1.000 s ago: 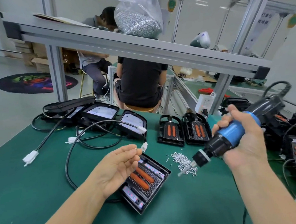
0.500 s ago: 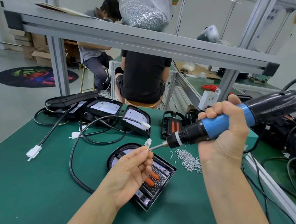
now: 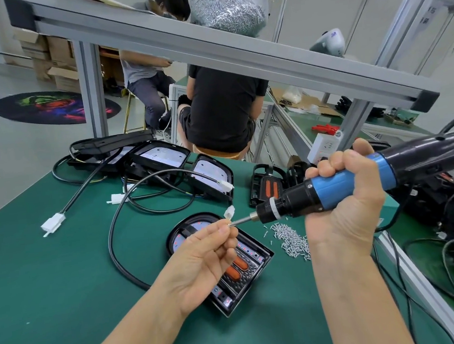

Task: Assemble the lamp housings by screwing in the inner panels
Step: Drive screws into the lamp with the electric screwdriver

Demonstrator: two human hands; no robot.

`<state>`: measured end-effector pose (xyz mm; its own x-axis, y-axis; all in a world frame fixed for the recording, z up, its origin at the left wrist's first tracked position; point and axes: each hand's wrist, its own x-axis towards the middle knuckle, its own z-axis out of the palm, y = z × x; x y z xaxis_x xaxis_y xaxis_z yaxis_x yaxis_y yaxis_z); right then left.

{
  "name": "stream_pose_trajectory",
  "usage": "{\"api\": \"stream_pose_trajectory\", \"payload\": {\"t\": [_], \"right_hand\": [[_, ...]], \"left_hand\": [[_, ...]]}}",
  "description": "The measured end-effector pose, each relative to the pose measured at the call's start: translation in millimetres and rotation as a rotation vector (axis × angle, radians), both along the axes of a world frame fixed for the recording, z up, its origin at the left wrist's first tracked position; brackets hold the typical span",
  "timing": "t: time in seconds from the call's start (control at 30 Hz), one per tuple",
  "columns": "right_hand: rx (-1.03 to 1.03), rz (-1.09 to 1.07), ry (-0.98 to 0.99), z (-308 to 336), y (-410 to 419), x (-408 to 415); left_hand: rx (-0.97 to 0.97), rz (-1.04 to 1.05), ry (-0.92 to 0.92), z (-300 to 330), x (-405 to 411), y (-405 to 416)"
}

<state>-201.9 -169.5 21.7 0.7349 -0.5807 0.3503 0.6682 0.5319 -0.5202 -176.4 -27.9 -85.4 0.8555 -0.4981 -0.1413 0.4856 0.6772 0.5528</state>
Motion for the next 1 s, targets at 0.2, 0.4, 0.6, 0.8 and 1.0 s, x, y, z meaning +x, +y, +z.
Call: {"api": "stream_pose_trajectory", "payload": {"t": [0.2,0.4,0.6,0.8,1.0], "right_hand": [[0.024,-0.013,-0.005,-3,2,0],[0.091,-0.048,-0.028,-5,1,1],[0.066,-0.062,-0.033,-11,1,-1],[0.067,-0.077,-0.046,-11,2,0],[0.031,-0.012,0.002,-18,-2,1]], "left_hand": [[-0.017,0.088,0.007,1,-4,-4],[0.057,0.231,-0.132,2,-7,-7],[0.132,0.230,-0.190,2,-6,-4],[0.180,0.230,-0.236,2,-4,-3],[0.275,0.279,-0.332,0,1,3]]}}
